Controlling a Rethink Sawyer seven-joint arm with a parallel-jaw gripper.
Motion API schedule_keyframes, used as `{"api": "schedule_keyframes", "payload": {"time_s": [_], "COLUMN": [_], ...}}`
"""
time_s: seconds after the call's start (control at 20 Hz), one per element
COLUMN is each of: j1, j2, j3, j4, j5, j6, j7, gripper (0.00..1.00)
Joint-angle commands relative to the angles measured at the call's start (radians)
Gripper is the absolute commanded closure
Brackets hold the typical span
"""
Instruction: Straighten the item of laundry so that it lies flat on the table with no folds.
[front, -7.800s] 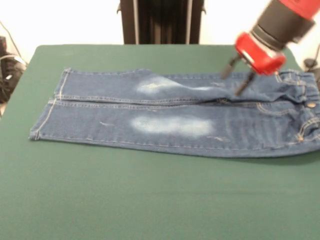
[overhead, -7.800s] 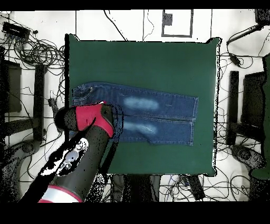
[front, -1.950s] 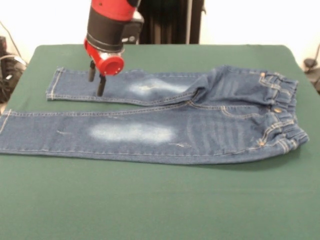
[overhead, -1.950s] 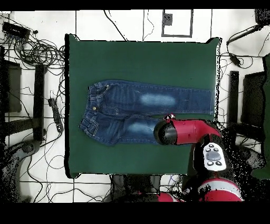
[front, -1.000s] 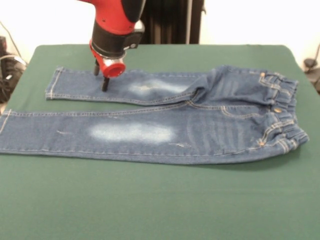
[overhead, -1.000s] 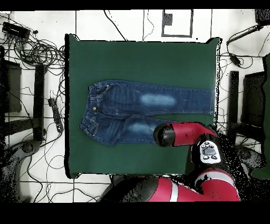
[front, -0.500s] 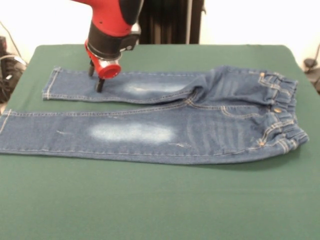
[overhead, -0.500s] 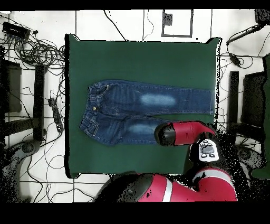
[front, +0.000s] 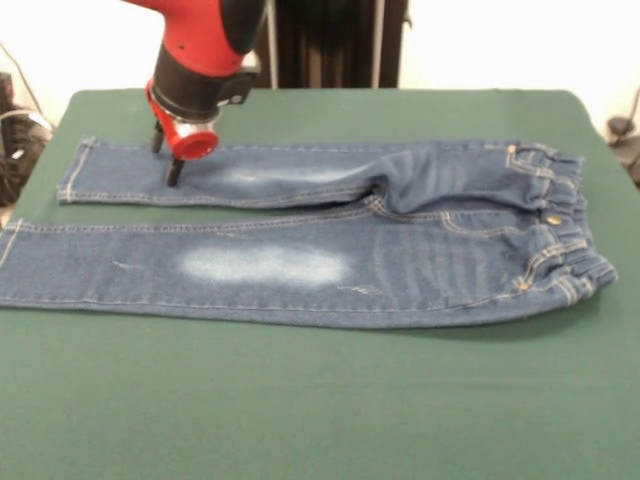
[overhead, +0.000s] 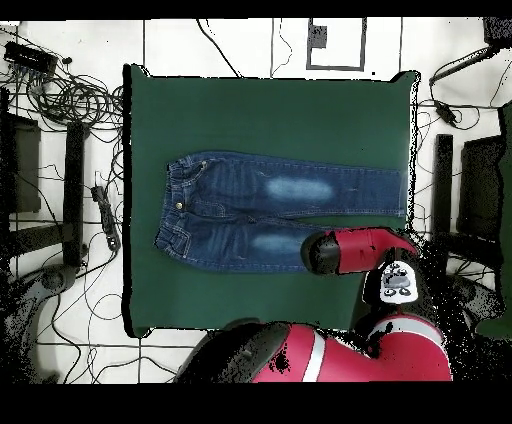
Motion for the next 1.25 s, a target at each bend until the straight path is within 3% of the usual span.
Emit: {"api": "schedule_keyframes", "payload": {"time_s": [0.05, 0.75, 0.95, 1.05, 1.25], "j1": [-0.040, -0.096, -0.112, -0.131, -0.168], "j2": [0.119, 0.116, 0.091, 0.026, -0.204], "j3": [-0.015, 0.022, 0.012, 0.039, 0.174], "j4": [-0.092, -0.092, -0.015, 0.069, 0.228], "j5": [-0.112, -0.145, -0.135, -0.099, -0.022], "j6": [-0.064, -0.064, -0.073, -0.024, 0.067], "j7": [-0.086, -0.117, -0.106, -0.151, -0.302], "gripper": [0.00, 0.00, 0.00, 0.00, 0.00]}}
